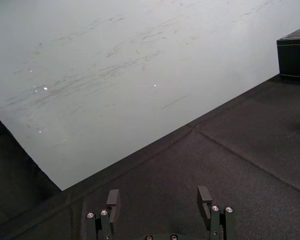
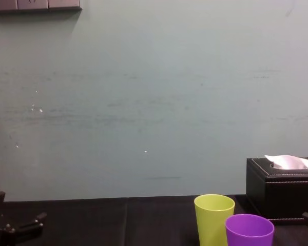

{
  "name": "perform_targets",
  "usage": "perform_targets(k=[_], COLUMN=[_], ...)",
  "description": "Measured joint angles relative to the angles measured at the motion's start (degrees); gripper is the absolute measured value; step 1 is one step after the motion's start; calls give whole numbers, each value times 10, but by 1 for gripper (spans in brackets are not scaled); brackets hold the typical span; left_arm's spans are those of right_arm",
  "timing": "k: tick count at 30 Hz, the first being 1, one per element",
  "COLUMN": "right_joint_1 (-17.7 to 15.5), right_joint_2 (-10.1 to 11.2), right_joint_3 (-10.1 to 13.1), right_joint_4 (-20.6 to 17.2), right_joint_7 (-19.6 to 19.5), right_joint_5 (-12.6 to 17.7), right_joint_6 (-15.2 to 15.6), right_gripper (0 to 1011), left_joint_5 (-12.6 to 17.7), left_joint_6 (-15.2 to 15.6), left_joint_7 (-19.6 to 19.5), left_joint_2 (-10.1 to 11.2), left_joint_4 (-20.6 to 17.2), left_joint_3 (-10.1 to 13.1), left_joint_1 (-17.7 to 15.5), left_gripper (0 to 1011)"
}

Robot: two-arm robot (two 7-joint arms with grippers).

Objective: Stack the three plastic cups sequentially using one hand.

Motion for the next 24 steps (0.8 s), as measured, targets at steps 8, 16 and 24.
perform_targets(k=[8, 16, 24], right_joint_1=[0, 0, 0], right_joint_2=[0, 0, 0], right_joint_3=[0, 0, 0], right_joint_4=[0, 0, 0], right_joint_7=[0, 0, 0], right_joint_5=[0, 0, 0], right_joint_6=[0, 0, 0], right_gripper=[1000, 1000, 1000], left_joint_5=[0, 0, 0], left_joint_6=[0, 0, 0], left_joint_7=[0, 0, 0], left_joint_2=[0, 0, 0], left_joint_4=[0, 0, 0], left_joint_3=[0, 0, 0], left_joint_1=[0, 0, 0], left_gripper=[1011, 1011, 1011])
